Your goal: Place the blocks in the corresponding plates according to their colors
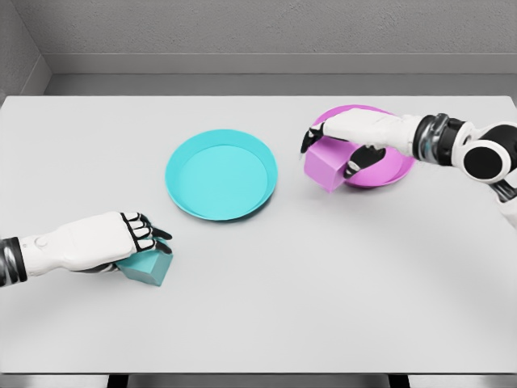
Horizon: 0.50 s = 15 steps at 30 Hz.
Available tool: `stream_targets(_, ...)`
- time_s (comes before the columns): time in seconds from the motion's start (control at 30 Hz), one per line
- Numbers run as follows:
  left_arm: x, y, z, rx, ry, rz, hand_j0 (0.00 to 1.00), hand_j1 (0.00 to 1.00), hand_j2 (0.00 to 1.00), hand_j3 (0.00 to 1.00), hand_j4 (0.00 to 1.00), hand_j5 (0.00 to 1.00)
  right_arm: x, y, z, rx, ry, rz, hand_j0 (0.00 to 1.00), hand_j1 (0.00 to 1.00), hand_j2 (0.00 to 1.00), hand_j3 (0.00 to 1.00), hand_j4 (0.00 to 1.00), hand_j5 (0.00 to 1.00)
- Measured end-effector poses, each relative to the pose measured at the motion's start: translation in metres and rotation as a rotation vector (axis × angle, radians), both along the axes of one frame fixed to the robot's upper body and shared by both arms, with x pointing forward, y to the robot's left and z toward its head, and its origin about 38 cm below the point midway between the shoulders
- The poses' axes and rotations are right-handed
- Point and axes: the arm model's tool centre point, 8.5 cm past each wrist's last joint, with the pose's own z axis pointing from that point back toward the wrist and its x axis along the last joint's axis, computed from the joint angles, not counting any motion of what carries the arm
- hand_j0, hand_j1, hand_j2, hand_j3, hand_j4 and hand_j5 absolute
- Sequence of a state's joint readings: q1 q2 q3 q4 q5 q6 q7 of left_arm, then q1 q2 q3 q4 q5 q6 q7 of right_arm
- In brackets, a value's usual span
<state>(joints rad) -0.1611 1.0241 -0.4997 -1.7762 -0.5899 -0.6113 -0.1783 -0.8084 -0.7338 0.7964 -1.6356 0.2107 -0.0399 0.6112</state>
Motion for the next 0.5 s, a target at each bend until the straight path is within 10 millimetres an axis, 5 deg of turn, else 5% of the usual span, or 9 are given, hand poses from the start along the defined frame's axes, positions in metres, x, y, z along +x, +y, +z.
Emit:
stream_targets(0.27,0.003,0.0,0.004,0.001,-0.014,-0.001,0.43,0.43,0.43,0.43,0.43,0.43,0.029,-0.031,0.0,-0.024,0.011,-0.153,0.63,0.63,0.63,0.63,0.63,0.63)
stream_targets(0.5,0.018,-0.002,0.026,0.0,-0.081,-0.005,0.4,0.4,0.4,0.4,0.4,0.4,0.057,-0.037,-0.002,-0.027,0.027,-0.291,0.63,0.63,0.63,0.63,0.63,0.63)
